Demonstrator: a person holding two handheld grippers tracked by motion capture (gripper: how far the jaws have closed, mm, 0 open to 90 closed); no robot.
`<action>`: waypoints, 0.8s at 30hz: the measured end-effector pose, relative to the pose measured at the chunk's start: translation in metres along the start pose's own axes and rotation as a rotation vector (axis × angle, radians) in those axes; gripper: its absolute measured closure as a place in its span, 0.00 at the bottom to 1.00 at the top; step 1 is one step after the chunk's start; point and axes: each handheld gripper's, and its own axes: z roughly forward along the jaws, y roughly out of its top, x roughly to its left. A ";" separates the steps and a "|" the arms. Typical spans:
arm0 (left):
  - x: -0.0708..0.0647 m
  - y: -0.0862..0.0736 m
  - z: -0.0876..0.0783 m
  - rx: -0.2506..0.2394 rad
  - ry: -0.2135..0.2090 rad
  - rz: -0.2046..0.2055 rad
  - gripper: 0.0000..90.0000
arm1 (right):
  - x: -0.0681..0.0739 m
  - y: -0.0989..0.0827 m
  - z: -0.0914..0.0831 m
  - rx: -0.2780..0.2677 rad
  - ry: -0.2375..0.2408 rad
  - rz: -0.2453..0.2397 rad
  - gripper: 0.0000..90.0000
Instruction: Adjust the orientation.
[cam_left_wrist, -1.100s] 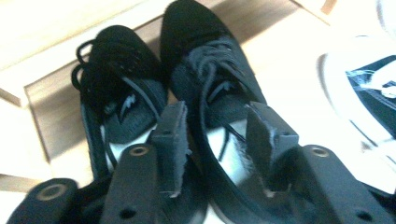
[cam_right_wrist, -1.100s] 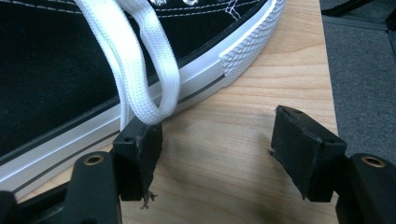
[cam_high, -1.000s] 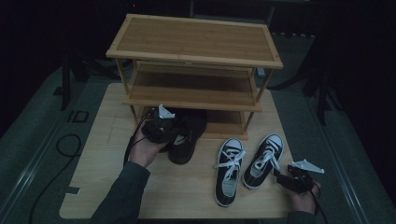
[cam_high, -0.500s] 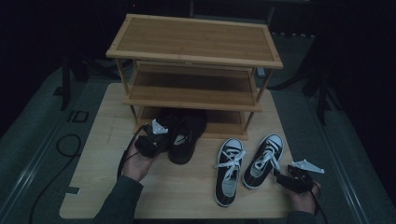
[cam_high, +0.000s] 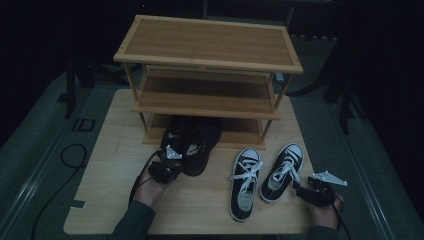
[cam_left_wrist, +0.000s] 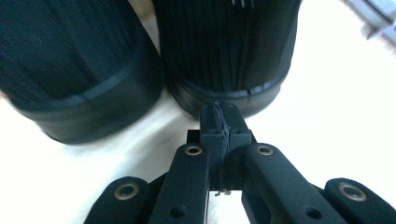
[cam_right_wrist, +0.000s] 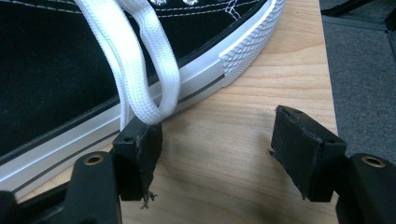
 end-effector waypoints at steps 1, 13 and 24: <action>-0.002 -0.003 0.004 0.015 -0.001 0.004 1.00 | 0.000 0.000 0.000 0.000 0.000 0.000 0.37; -0.017 -0.001 0.023 0.069 0.003 0.054 1.00 | 0.000 0.000 0.000 0.000 0.000 0.000 0.37; -0.035 0.018 0.034 0.036 0.032 0.080 1.00 | 0.000 0.000 0.000 0.000 0.000 0.000 0.37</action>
